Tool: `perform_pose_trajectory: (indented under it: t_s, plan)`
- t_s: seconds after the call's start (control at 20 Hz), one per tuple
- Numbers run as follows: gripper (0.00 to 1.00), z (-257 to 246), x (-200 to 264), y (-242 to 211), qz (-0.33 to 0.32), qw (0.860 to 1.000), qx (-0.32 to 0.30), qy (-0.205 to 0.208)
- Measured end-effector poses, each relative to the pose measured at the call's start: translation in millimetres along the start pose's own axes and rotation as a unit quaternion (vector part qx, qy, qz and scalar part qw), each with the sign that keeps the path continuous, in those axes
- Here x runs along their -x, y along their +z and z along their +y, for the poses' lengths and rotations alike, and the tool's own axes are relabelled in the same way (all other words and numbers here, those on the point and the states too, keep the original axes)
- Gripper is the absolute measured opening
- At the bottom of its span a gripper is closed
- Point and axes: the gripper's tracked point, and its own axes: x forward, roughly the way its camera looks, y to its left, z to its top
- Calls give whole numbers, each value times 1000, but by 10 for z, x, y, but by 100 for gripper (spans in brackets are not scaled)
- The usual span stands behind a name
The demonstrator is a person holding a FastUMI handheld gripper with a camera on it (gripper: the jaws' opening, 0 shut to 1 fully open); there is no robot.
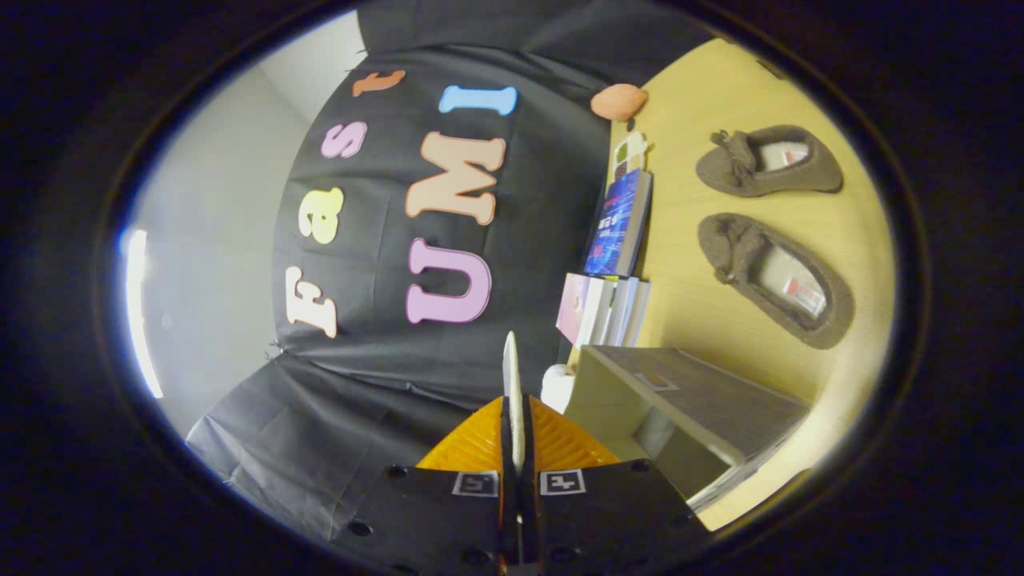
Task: Open the storage box then place both shoes into the box .Put the left shoe in first, then the right shoe, with the right side of both shoes facing outward in a uniform manner.
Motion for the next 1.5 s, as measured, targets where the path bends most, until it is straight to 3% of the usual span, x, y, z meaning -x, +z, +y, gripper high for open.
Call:
perform_pose_trajectory:
  t_s: [0.25,0.75,1.05,1.5]
  plan:
    - [5,586,-84,-408,29,998,63,1]
    - [5,1183,-53,-1699,92,993,69,34]
    - [5,1055,26,-2504,141,980,138,12]
    - [7,594,19,-3148,161,961,224,-29]
